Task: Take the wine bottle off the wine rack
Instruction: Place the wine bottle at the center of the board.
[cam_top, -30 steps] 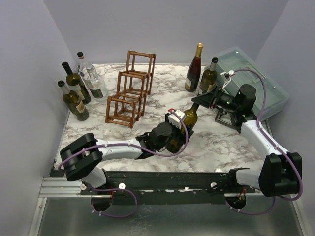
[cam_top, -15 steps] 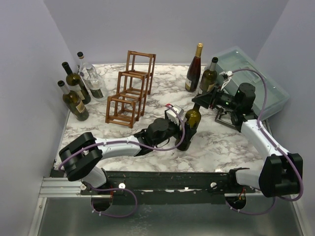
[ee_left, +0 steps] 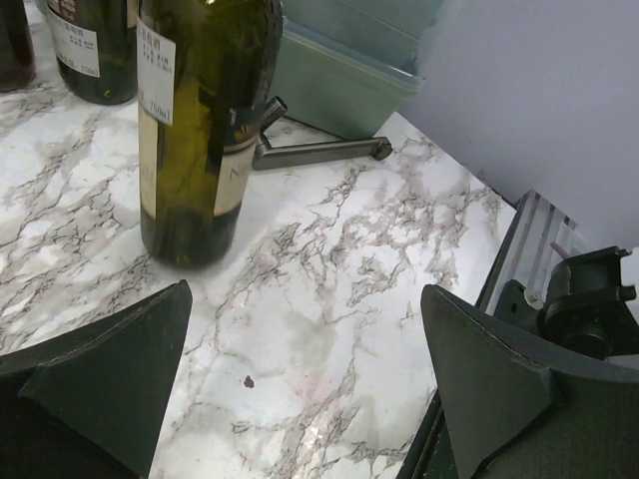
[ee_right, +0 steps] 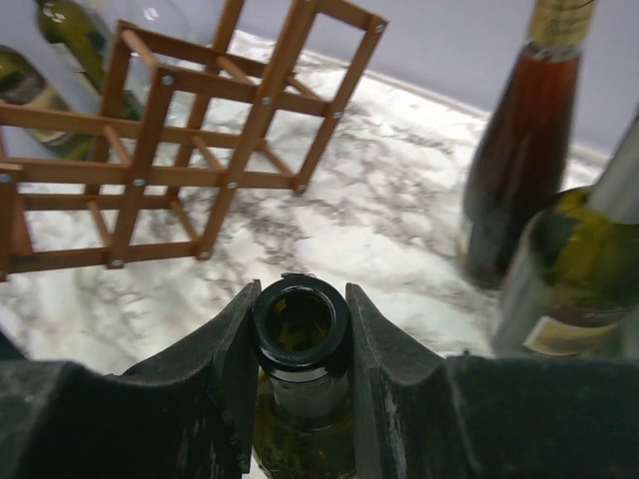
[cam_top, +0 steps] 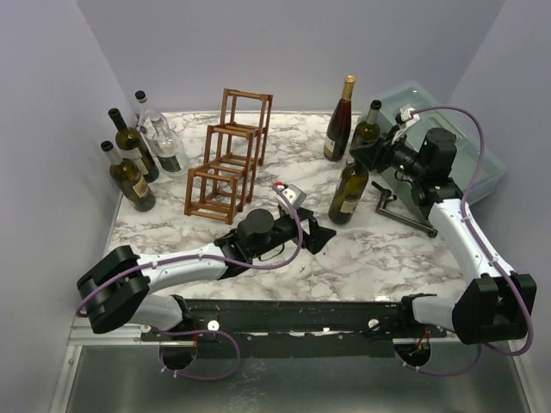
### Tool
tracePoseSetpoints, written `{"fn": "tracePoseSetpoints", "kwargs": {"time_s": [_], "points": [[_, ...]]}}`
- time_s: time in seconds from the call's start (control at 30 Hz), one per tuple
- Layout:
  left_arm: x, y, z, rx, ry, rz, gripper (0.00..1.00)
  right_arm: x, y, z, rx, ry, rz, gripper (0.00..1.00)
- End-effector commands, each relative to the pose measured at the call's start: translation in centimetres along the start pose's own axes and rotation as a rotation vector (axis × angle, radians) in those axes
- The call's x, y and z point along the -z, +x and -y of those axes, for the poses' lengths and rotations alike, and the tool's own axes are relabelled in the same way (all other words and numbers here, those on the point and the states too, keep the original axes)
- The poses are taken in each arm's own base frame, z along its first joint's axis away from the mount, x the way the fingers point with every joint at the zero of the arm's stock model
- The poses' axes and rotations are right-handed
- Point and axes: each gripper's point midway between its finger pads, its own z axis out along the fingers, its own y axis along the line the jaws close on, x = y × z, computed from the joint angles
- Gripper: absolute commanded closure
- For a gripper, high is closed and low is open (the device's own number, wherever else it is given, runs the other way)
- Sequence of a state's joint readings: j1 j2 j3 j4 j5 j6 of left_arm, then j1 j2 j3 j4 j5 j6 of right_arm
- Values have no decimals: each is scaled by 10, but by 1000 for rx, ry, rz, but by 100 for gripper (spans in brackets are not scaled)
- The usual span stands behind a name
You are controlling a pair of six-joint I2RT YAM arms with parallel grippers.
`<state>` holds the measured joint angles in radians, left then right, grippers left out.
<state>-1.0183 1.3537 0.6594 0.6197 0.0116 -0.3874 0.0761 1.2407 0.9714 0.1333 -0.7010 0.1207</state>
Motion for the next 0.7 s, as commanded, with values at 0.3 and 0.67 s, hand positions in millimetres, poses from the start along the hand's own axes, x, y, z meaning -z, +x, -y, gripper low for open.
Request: {"fn": "tracePoseSetpoints", "kwargs": {"time_s": [0.3, 0.67], "points": [[47, -20, -5, -52, -54, 11, 1, 0, -30, 61, 267, 259, 71, 99], [75, -45, -14, -98, -120, 51, 1, 0, -17, 54, 229, 225, 47, 36]]}}
